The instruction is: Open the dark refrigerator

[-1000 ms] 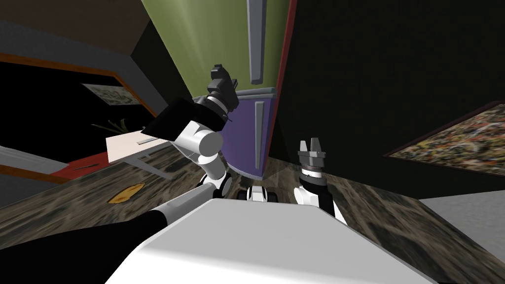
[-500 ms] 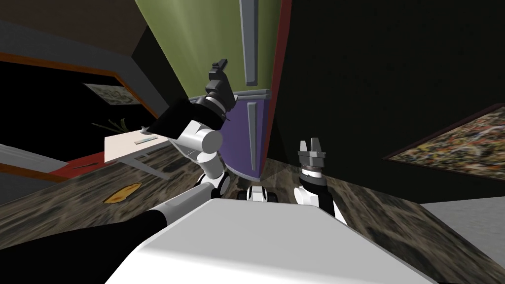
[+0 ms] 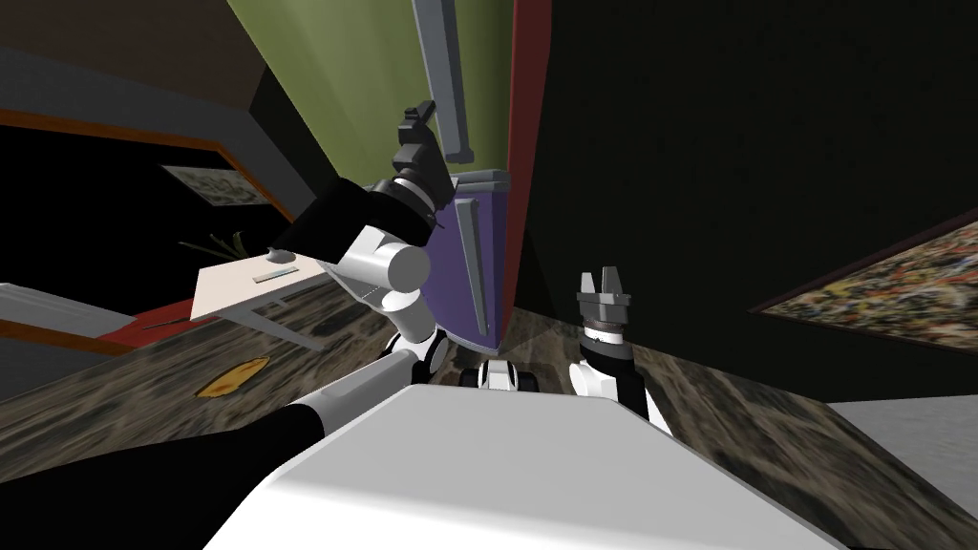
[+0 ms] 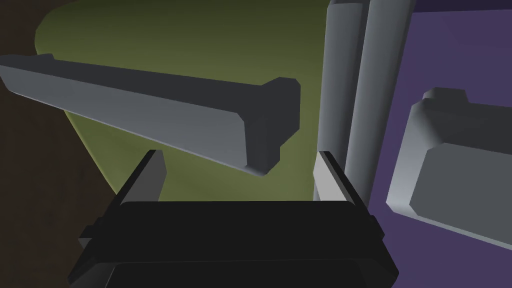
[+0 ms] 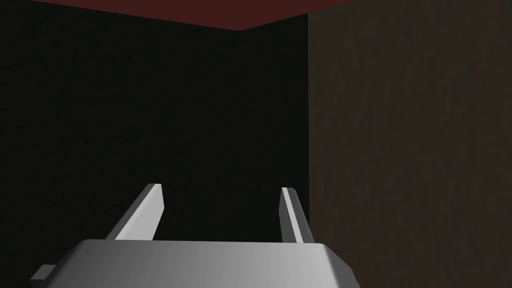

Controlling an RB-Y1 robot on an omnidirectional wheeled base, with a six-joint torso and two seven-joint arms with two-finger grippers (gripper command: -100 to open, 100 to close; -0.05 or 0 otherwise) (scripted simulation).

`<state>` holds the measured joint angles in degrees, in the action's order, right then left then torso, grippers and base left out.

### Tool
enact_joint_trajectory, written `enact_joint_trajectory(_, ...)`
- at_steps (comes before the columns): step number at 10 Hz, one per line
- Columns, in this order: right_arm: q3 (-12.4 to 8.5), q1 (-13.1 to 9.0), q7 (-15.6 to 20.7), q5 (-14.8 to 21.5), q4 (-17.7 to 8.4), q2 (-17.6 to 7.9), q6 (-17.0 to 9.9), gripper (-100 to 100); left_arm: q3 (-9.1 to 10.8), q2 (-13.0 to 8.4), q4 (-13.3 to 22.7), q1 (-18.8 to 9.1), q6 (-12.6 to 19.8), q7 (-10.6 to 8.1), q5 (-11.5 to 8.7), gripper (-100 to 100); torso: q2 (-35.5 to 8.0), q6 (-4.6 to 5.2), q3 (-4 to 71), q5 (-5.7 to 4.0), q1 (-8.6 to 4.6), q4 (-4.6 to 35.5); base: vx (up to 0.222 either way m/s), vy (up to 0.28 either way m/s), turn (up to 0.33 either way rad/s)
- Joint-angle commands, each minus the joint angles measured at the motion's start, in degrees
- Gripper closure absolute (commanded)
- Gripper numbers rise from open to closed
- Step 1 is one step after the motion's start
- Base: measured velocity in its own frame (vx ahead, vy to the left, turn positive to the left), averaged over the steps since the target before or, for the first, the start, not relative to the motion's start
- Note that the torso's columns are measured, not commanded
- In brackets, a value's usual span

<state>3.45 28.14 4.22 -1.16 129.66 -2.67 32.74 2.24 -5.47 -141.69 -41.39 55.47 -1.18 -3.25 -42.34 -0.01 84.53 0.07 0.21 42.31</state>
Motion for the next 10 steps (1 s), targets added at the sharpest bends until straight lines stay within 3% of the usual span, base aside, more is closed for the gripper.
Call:
enact_joint_trajectory(1,0.0,0.0,0.0,0.0,0.0,0.0,0.0,0,0.71,-0.3,0.5,-3.4,3.0,-0.15,0.0,-100,0.1,0.01,0.1,-0.06,-0.15,0.0,0.050,-0.016,0.002)
enact_joint_trajectory(2,0.0,0.0,0.0,0.0,0.0,0.0,0.0,0,0.58,-0.3,0.5,-2.5,2.1,-0.11,-0.1,-100,0.1,0.01,0.1,-0.08,-0.24,0.0,0.022,-0.008,0.002)
enact_joint_trajectory(3,0.0,0.0,0.0,0.0,0.0,0.0,0.0,0,0.18,-0.1,0.1,-0.9,0.9,-0.05,0.0,100,0.0,0.01,0.0,-0.08,-0.22,0.0,-0.025,0.014,-0.001)
enact_joint_trajectory(5,0.0,0.0,0.0,0.0,0.0,0.0,0.0,0,-0.35,0.2,-0.3,1.7,-1.2,0.06,0.0,100,-0.1,-0.01,-0.1,-0.02,-0.09,0.0,-0.060,0.026,-0.010)
enact_joint_trajectory(6,0.0,0.0,0.0,0.0,0.0,0.0,0.0,0,-0.20,0.1,-0.1,1.0,-0.5,0.03,0.0,100,-0.1,-0.02,0.0,-0.02,-0.08,0.0,-0.026,0.013,-0.005)
enact_joint_trajectory(7,0.0,0.0,0.0,0.0,0.0,0.0,0.0,0,-1.00,1.1,-1.7,-0.2,1.7,-0.50,-1.8,100,0.0,-0.02,0.0,-0.06,-0.18,0.1,-0.100,0.226,-0.093)
enact_joint_trajectory(10,0.0,0.0,0.0,0.0,0.0,0.0,0.0,0,-1.73,2.1,-3.3,-1.5,4.0,-1.04,-3.6,100,-0.4,-0.25,-0.1,0.26,0.56,0.3,-0.127,0.295,-0.082)
